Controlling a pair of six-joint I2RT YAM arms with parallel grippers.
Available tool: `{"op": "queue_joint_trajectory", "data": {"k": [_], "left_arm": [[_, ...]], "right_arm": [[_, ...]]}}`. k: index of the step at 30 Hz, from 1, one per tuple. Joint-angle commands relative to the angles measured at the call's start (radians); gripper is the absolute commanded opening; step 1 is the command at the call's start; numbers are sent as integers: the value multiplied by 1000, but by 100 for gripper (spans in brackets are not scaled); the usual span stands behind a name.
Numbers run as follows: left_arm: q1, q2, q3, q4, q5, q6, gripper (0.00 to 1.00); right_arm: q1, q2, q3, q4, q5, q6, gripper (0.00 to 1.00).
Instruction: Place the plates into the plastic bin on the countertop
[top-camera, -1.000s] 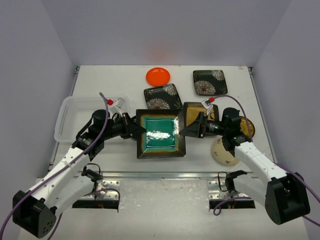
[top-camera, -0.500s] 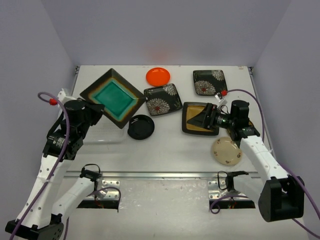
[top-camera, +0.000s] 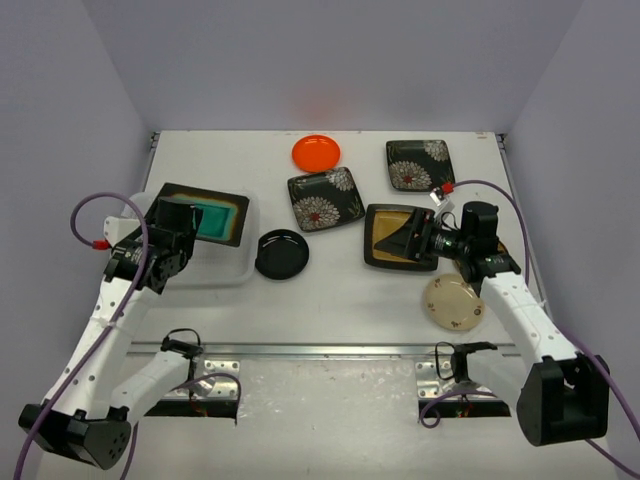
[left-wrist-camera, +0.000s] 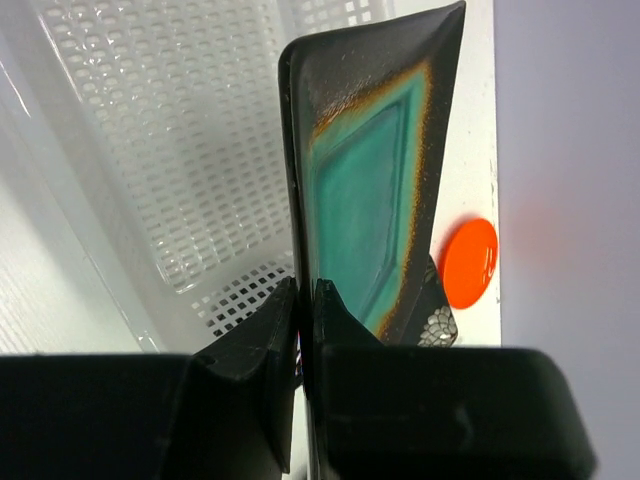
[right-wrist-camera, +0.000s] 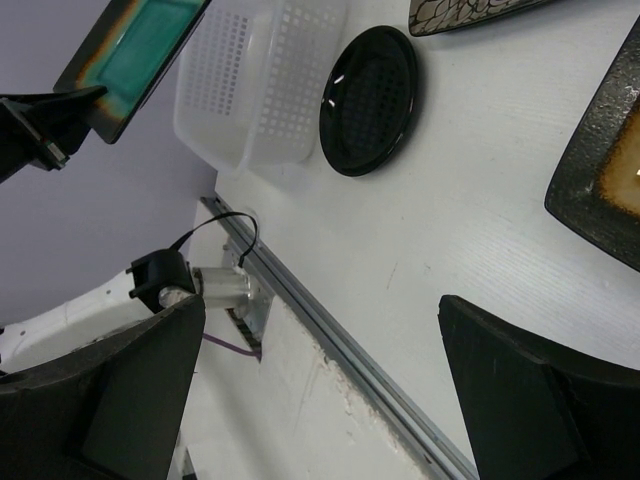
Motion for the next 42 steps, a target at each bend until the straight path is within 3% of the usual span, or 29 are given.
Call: {"op": "queue_joint_trajectory", "data": {"k": [1, 15, 23, 26, 34, 42], "left_arm": [[22, -2, 10, 259, -64, -158, 0], [153, 26, -179, 337, -25, -189, 0], [319, 54, -329, 529, 113, -31, 3], [368, 64, -373, 582, 186, 6, 18], [377, 97, -370, 587, 249, 55, 96], [375, 28, -301, 493, 268, 134, 100]], "right_arm": [[-2, -39, 27, 3, -15, -24, 99], [-2, -69, 15, -19, -16, -22, 99], [-2, -100, 16, -54, 2, -35, 99], [-2, -87, 7, -37, 4, -23, 99], [4, -5, -4, -44, 90, -23, 99], [18, 30, 17, -122, 242, -55, 99]]}}
